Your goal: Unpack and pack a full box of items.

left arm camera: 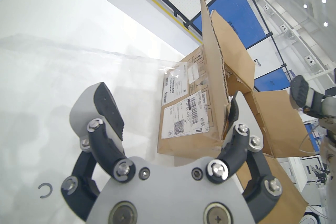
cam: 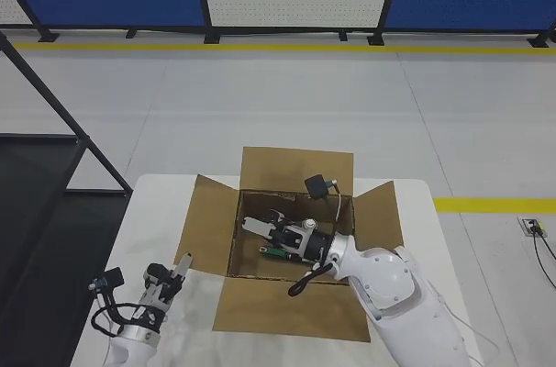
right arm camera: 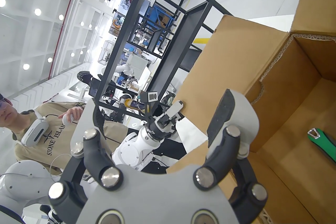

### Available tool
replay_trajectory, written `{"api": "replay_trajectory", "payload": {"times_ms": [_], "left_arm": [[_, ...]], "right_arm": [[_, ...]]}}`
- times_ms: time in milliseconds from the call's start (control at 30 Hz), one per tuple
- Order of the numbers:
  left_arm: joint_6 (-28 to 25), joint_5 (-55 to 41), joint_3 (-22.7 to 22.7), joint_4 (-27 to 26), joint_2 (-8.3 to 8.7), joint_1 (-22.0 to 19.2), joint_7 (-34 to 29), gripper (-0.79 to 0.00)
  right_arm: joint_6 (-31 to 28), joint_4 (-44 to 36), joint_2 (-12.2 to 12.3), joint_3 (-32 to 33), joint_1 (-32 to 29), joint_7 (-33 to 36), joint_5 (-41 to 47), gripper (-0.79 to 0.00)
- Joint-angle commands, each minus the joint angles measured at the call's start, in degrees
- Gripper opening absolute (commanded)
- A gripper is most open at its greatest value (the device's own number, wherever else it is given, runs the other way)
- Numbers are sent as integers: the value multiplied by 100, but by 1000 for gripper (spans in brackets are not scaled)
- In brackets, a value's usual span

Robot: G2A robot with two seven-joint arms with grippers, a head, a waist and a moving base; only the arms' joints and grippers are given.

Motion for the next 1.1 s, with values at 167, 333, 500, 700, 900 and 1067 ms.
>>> {"api": "replay_trajectory", "payload": {"times_ms": [167, 333, 500, 700, 900, 1067], "left_arm": [[-191, -331, -124, -273, -1, 176, -70, 0], [-334, -507, -248, -484, 2, 348, -96, 0], [-488, -693, -382, -717, 3, 529, -87, 0], [-919, -1728, -691, -982, -9, 676, -75, 0], [-1207, -2867, -1047, -934, -22, 630, -47, 0], [-1423, -3503, -1227, -802, -16, 600, -327, 0]], "right_arm": [[84, -34, 27, 65, -69, -25, -24, 0], [139, -99, 47, 123, -120, -73, -61, 0], [231, -168, 67, 177, -164, -160, -151, 0], [909, -421, 103, 113, -135, -513, -1254, 0], [2128, -380, 108, -409, 216, 28, -2949, 0], [2498, -185, 103, -497, 428, 419, -3341, 0]]}}
